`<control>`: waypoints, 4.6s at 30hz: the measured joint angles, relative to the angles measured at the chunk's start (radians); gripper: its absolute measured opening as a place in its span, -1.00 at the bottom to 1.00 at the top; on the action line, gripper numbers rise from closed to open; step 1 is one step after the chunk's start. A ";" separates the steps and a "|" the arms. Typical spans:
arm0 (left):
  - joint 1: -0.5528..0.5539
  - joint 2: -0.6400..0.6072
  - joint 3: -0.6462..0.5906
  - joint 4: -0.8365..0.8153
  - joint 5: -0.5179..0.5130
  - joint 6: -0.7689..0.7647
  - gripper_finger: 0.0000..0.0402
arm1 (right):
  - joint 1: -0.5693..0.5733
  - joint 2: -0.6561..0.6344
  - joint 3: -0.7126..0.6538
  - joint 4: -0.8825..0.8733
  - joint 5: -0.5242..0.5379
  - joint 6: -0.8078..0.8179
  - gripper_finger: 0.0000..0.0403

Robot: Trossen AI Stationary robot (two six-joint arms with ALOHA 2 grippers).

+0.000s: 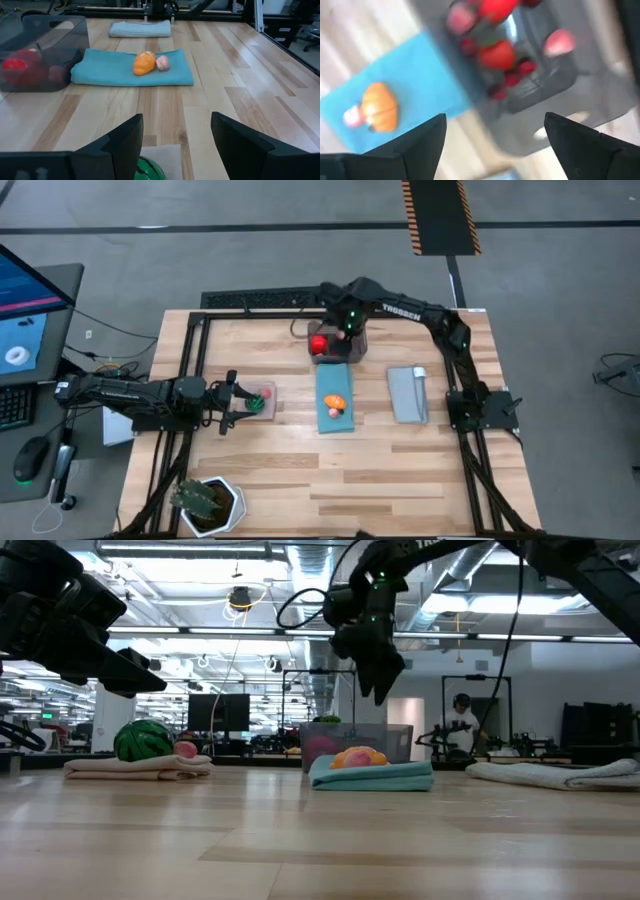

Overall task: Pick and placing Produce into tupperware
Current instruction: Put the pink peach into the gray bin

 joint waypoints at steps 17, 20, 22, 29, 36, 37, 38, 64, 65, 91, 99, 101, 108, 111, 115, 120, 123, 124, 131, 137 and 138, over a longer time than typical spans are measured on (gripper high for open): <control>0.000 0.000 0.000 0.000 0.000 0.000 0.12 | 0.369 0.000 0.000 0.005 0.002 0.086 0.76; 0.000 0.000 0.000 0.000 0.000 0.000 0.12 | 0.425 0.000 0.000 0.025 0.050 0.134 0.75; 0.000 0.000 0.000 0.000 0.000 0.000 0.12 | 0.458 0.000 -0.001 0.052 0.087 0.176 0.74; 0.000 0.000 0.000 0.000 0.000 0.000 0.12 | 0.557 -0.001 -0.027 0.113 0.405 0.470 0.68; 0.000 0.000 0.000 0.000 0.000 0.000 0.12 | 0.620 -0.002 -0.113 0.239 0.509 0.764 0.62; 0.000 0.000 0.000 0.000 0.000 0.000 0.12 | 0.630 -0.002 -0.136 0.266 0.530 0.800 0.62; 0.000 0.000 0.000 0.000 0.000 0.000 0.12 | 0.642 -0.002 -0.161 0.292 0.556 0.838 0.61; 0.000 0.000 0.000 0.000 0.000 0.000 0.12 | 0.803 0.084 -0.272 0.398 0.628 1.836 0.60; 0.000 0.000 0.000 0.000 0.000 0.000 0.12 | 0.804 0.094 -0.272 0.394 0.628 1.842 0.60; 0.000 0.000 0.000 0.000 0.000 0.000 0.12 | 0.754 0.110 -0.273 0.279 0.628 1.880 0.62; 0.000 0.000 0.000 0.000 0.000 0.000 0.12 | 0.722 0.127 -0.270 0.281 0.604 1.881 0.62; 0.000 0.000 0.000 0.000 0.000 0.000 0.12 | 0.722 0.129 -0.271 0.277 0.602 1.881 0.62; 0.000 0.000 0.000 0.000 0.000 0.000 0.12 | 0.718 0.129 -0.272 0.282 0.602 1.882 0.62; 0.000 0.000 0.000 0.000 0.000 0.000 0.12 | 0.714 0.129 -0.272 0.286 0.602 1.881 0.62; 0.000 0.000 0.000 0.000 0.000 0.000 0.12 | 0.707 0.129 -0.272 0.293 0.601 1.881 0.56; 0.000 0.000 0.000 0.000 0.000 0.000 0.12 | 0.700 0.129 -0.272 0.298 0.586 1.880 0.43; 0.000 0.000 0.000 0.000 0.000 0.000 0.12 | 0.697 0.129 -0.272 0.299 0.576 1.881 0.37; 0.000 0.000 0.000 0.000 0.000 0.000 0.12 | 0.696 0.129 -0.272 0.299 0.573 1.881 0.35; 0.000 0.000 0.000 0.000 0.000 0.000 0.12 | 0.684 0.129 -0.298 0.333 0.530 1.881 0.31; 0.000 0.000 0.000 0.000 0.000 0.000 0.12 | 0.680 0.129 -0.303 0.341 0.523 1.881 0.31; 0.000 0.000 0.000 0.000 0.000 0.000 0.12 | 0.680 0.129 -0.303 0.341 0.523 1.881 0.31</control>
